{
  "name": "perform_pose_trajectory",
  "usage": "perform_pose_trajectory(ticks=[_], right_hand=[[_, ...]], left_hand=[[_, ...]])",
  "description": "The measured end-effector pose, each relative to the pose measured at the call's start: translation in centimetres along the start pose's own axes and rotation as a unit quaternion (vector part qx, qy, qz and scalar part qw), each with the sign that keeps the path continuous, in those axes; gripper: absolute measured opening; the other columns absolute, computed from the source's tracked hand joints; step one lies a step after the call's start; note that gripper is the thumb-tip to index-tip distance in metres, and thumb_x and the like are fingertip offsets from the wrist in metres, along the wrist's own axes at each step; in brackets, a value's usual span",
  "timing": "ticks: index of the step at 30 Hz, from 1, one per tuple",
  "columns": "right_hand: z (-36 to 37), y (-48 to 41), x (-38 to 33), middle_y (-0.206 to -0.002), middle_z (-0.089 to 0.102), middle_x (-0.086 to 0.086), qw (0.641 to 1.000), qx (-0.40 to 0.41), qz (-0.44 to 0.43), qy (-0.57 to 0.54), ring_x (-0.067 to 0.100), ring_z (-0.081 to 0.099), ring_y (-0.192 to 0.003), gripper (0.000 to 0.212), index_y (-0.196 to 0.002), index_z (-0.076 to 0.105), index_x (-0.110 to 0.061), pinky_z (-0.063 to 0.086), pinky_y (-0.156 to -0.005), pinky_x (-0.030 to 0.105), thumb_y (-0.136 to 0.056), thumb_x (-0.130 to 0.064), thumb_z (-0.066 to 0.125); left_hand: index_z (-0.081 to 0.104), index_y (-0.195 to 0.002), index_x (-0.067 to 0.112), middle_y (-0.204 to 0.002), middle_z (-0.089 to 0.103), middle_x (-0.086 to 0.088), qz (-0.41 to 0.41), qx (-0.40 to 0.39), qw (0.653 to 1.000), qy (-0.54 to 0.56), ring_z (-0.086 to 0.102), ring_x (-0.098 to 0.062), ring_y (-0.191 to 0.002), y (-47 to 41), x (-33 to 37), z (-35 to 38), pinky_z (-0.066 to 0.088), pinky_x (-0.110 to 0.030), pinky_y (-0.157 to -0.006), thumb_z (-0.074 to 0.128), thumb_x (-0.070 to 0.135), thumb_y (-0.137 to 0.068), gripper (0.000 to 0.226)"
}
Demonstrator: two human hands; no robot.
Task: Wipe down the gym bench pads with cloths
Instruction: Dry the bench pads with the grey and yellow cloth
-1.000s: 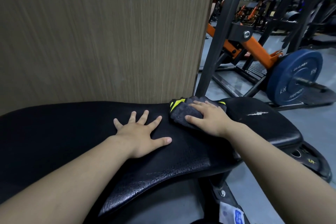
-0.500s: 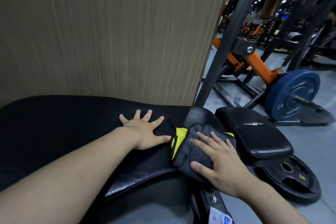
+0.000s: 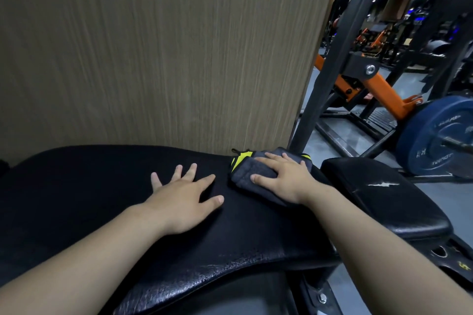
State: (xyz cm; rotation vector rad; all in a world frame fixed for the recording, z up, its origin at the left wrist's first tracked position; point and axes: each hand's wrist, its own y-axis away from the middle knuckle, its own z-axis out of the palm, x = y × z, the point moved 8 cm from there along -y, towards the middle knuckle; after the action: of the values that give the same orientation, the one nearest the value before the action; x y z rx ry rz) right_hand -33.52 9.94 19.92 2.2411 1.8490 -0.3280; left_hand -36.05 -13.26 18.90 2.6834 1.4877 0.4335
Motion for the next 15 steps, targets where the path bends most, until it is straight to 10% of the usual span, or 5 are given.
perform_pose_trajectory(ticks=[15], right_hand=[[1.2, 2.1, -2.7, -0.161, 0.022, -0.016, 1.0, 0.012, -0.013, 0.003, 0.023, 0.009, -0.152, 0.065, -0.147, 0.033, -0.049, 0.002, -0.117, 0.061, -0.087, -0.073, 0.043]], left_hand=[[-0.001, -0.152, 0.053, -0.164, -0.018, 0.008, -0.033, -0.03, 0.999, -0.005, -0.019, -0.018, -0.15, 6.0, -6.0, 0.6, -0.01, -0.065, -0.116, 0.012, 0.091, -0.063, 0.097]])
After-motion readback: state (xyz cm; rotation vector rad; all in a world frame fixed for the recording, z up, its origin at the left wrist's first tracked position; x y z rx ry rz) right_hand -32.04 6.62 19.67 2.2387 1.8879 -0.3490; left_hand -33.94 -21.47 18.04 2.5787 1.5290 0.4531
